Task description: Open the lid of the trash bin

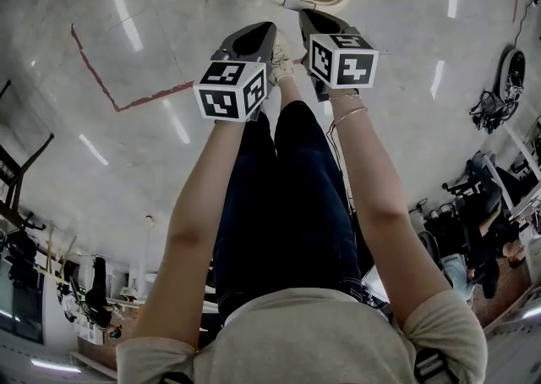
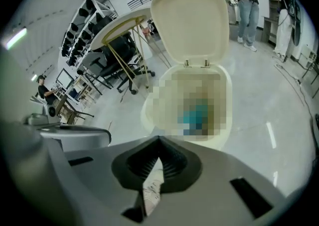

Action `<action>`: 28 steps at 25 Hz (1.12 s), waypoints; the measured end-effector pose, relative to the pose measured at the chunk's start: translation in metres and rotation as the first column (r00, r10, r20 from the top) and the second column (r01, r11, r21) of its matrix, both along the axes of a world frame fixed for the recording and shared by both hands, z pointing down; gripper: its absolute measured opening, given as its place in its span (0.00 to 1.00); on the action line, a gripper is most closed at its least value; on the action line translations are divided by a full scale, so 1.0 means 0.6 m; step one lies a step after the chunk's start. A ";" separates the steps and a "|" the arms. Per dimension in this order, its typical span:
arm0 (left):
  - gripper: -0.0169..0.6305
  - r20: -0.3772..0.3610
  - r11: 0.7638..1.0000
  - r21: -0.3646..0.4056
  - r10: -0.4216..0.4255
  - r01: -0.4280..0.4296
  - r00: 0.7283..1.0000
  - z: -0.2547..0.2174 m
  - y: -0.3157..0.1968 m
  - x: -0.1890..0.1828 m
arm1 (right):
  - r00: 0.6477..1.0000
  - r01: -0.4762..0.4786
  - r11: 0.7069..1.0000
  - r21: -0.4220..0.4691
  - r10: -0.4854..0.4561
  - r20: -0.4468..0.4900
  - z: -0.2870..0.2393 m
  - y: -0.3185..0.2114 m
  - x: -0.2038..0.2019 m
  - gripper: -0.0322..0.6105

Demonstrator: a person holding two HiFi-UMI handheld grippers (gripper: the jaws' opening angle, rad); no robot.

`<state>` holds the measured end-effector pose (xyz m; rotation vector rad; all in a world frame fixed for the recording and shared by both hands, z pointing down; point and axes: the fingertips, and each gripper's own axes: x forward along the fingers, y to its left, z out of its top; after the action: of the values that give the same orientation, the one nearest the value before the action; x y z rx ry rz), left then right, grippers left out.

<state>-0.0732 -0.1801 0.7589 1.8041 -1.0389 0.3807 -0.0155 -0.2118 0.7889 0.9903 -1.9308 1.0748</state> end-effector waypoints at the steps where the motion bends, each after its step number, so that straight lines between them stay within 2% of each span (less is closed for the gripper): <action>1: 0.04 -0.003 1.000 0.004 0.003 -0.003 1.000 -0.006 -0.001 -0.001 | 1.000 -0.001 1.000 0.004 0.001 0.004 -0.009 0.002 0.000 0.06; 11: 0.04 0.025 0.995 0.080 0.053 -0.055 0.998 -0.126 -0.006 -0.006 | 0.997 0.052 0.997 0.061 -0.055 0.053 -0.165 0.040 0.025 0.06; 18: 0.04 0.032 0.981 0.168 0.087 -0.091 0.996 -0.271 -0.010 0.007 | 0.997 0.040 0.984 0.175 -0.051 0.059 -0.309 0.036 0.031 0.06; 23: 0.04 0.039 0.965 0.243 0.095 -0.102 0.995 -0.375 -0.012 0.012 | 0.995 0.004 0.959 0.285 -0.032 0.093 -0.421 0.029 0.018 0.06; 28: 0.04 0.066 0.942 0.295 0.145 -0.158 0.987 -0.461 -0.010 0.023 | 0.994 0.039 0.921 0.388 -0.075 0.080 -0.522 0.033 0.011 0.06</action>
<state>-0.0593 -0.1862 0.4823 2.1647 -1.0335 0.3720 -0.0088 -0.1921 0.4757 1.0987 -2.2900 0.7289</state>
